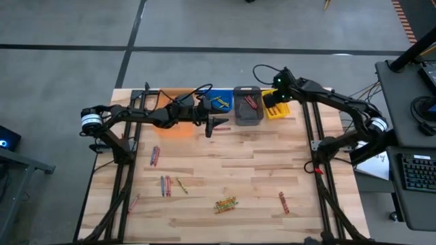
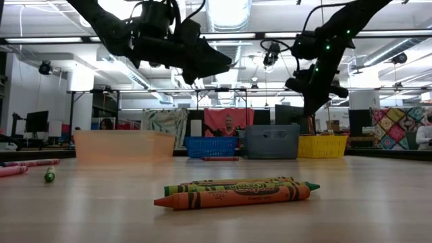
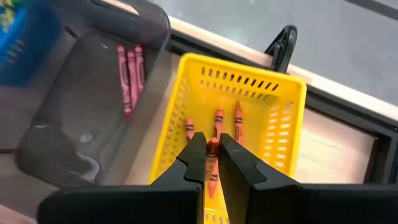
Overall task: Sort crayons
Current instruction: Put the orange crayon into the yellow bin, then put the red crayon into the black bin
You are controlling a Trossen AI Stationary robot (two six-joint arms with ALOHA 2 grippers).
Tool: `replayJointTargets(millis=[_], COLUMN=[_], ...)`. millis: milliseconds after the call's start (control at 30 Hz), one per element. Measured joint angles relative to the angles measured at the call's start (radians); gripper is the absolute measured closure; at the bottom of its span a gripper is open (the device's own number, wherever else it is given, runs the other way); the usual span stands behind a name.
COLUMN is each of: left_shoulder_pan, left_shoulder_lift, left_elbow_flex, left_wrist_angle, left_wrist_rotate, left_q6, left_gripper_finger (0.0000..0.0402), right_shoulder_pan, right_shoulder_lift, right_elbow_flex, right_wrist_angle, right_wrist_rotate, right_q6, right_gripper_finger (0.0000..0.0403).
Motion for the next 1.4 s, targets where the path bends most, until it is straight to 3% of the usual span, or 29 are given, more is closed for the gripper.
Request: replayJointTargets(millis=[700, 1133, 1400], left_shoulder_pan=[0.000, 0.000, 0.000], left_shoulder_lift=[0.000, 0.008, 0.008], left_elbow_flex=[0.000, 0.000, 0.000], left_wrist_angle=[0.000, -0.002, -0.034], left_wrist_rotate=[0.000, 0.000, 0.000], left_q6=[-0.013, -0.013, 0.004], left_gripper_finger=[0.0235, 0.0235, 0.0235], right_shoulder_pan=[-0.076, -0.075, -0.075], right_shoulder_lift=[0.146, 0.171, 0.128], right_elbow_flex=[0.000, 0.000, 0.000], right_wrist_angle=[0.009, 0.032, 0.024], right_wrist_rotate=[0.000, 0.018, 0.010], right_q6=[-0.017, -0.017, -0.019], right_gripper_finger=[0.0384, 0.0301, 0.0294])
